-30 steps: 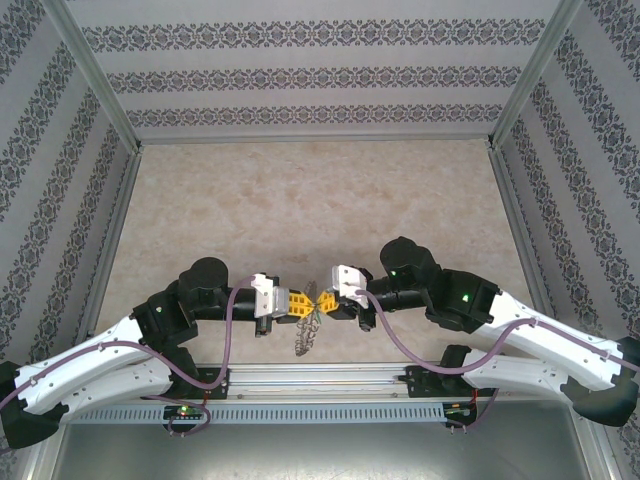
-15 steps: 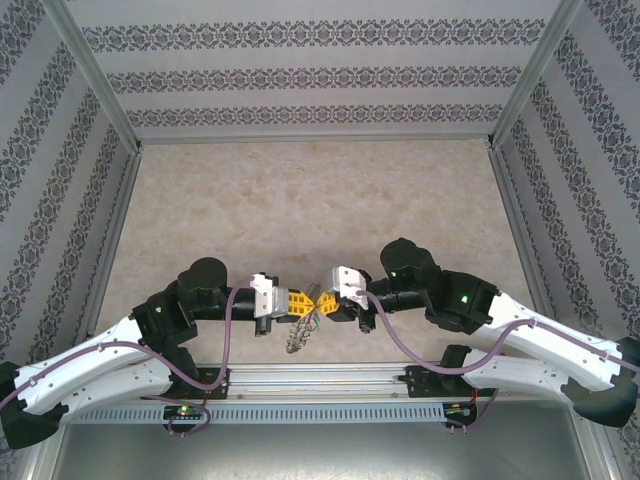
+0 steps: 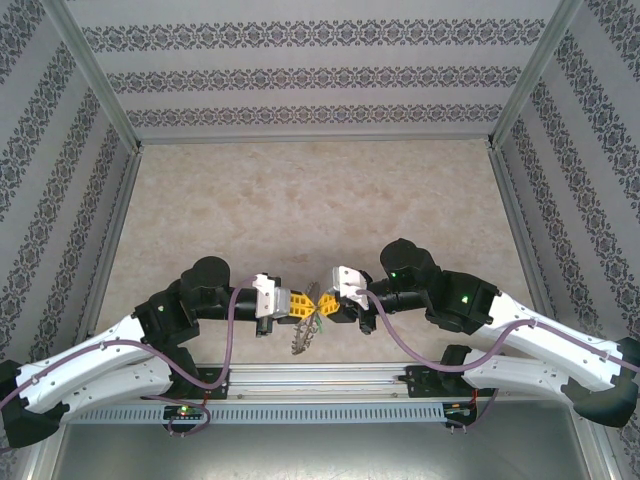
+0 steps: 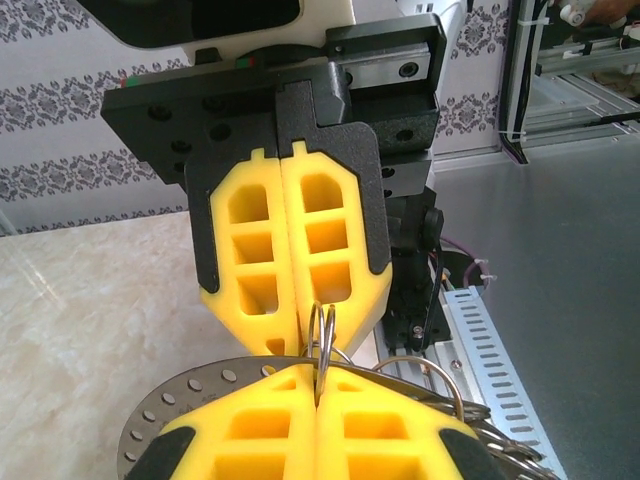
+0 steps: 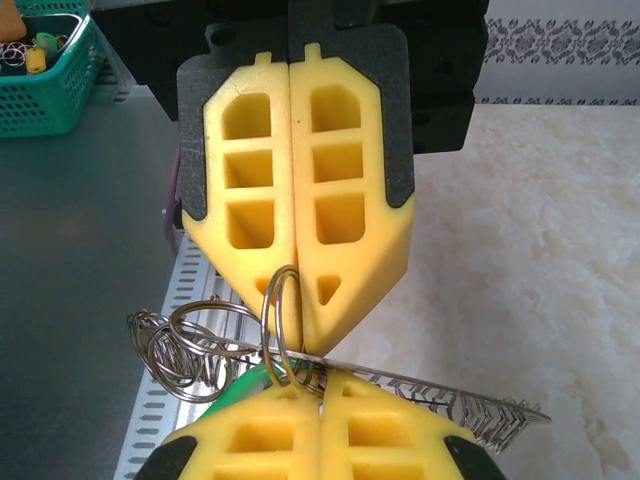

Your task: Put the keys on the keyring

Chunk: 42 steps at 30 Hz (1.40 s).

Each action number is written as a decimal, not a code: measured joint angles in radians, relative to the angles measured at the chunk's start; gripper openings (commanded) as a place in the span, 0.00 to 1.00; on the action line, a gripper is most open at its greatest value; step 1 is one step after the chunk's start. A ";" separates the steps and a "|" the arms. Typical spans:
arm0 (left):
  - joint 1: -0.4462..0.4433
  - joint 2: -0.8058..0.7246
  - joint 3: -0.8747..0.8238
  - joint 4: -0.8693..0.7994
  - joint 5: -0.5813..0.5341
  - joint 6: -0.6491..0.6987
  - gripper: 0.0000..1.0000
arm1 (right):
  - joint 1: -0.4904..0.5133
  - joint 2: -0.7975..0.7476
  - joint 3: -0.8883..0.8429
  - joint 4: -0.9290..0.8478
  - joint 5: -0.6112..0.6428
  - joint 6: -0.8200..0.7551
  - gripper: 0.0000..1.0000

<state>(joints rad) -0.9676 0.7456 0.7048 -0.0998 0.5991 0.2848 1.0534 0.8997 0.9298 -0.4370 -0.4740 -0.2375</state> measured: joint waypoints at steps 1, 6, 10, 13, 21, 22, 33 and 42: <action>0.000 0.001 0.003 -0.006 0.001 0.000 0.00 | 0.000 0.002 0.003 -0.005 0.000 0.001 0.00; 0.000 0.004 0.032 -0.048 0.005 0.012 0.00 | 0.000 0.004 0.010 -0.005 -0.022 0.004 0.00; 0.000 0.010 0.052 -0.062 0.009 0.028 0.00 | 0.000 -0.011 0.010 0.004 -0.027 0.004 0.00; 0.000 0.010 0.057 -0.061 0.013 0.035 0.00 | 0.000 -0.023 0.010 0.011 -0.031 0.005 0.00; 0.000 0.010 0.057 -0.063 0.026 0.037 0.00 | 0.000 0.010 0.035 -0.005 -0.045 0.008 0.00; 0.000 0.009 0.057 -0.065 0.026 0.037 0.00 | 0.000 0.015 0.040 -0.009 -0.045 0.008 0.00; 0.000 0.010 0.057 -0.069 0.019 0.045 0.00 | -0.005 0.017 0.055 -0.026 -0.047 0.031 0.01; 0.000 0.005 0.069 -0.042 0.021 0.045 0.00 | -0.005 -0.062 0.055 0.006 -0.048 0.058 0.09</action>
<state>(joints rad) -0.9680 0.7506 0.7734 -0.1413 0.6205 0.3302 1.0489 0.8379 0.9844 -0.4313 -0.5217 -0.1791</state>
